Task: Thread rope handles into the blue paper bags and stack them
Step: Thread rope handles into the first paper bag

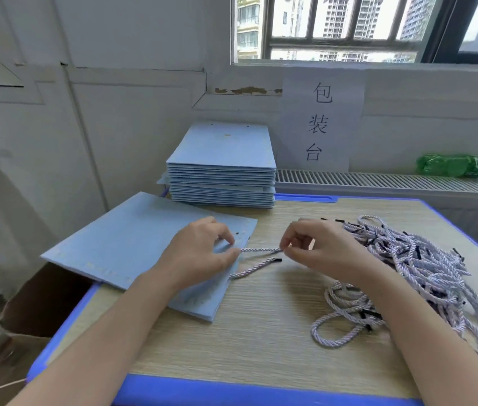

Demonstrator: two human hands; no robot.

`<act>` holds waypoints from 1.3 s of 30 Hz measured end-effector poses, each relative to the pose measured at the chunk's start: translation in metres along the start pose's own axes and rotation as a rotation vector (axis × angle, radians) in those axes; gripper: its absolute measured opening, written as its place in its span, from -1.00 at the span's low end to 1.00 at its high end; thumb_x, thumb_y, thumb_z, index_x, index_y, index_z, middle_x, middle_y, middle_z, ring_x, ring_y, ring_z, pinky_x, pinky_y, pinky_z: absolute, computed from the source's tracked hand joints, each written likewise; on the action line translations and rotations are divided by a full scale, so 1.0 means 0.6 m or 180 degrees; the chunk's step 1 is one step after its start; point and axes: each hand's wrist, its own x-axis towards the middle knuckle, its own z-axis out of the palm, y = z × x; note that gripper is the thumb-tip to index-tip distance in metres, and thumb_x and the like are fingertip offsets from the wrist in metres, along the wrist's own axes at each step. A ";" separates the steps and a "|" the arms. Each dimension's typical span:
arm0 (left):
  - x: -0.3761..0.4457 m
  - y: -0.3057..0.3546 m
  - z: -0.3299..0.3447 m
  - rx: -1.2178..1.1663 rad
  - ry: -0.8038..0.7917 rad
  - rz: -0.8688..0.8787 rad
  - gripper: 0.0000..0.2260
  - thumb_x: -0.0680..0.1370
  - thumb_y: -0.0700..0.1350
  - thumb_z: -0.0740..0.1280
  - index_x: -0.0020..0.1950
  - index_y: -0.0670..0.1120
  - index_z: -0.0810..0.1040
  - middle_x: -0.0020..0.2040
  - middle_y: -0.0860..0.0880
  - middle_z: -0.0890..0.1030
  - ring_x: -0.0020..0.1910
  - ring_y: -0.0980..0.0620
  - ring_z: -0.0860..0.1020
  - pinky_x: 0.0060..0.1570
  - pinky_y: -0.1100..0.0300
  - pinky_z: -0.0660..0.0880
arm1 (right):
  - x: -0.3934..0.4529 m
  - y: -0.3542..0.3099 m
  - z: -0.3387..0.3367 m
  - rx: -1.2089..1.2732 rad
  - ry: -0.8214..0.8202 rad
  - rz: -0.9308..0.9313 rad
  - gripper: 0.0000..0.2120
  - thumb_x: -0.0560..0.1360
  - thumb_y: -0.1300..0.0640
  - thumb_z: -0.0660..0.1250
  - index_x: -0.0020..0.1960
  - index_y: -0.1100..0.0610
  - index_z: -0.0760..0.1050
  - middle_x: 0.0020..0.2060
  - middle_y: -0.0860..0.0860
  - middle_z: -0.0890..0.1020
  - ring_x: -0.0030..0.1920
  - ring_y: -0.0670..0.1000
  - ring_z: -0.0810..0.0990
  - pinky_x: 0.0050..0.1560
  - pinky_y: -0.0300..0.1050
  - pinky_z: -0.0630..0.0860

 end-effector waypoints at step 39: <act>-0.012 0.033 0.014 0.0259 -0.0179 0.0445 -0.66 0.42 0.21 0.38 -0.02 -0.03 0.54 -0.05 0.06 0.47 -0.07 0.06 0.46 -0.03 0.17 0.40 | 0.010 0.012 0.001 -0.0142 0.0334 0.0181 -0.91 0.47 0.27 0.38 -0.11 0.12 0.63 -0.33 -0.15 0.52 -0.34 -0.22 0.47 -0.23 -0.40 0.34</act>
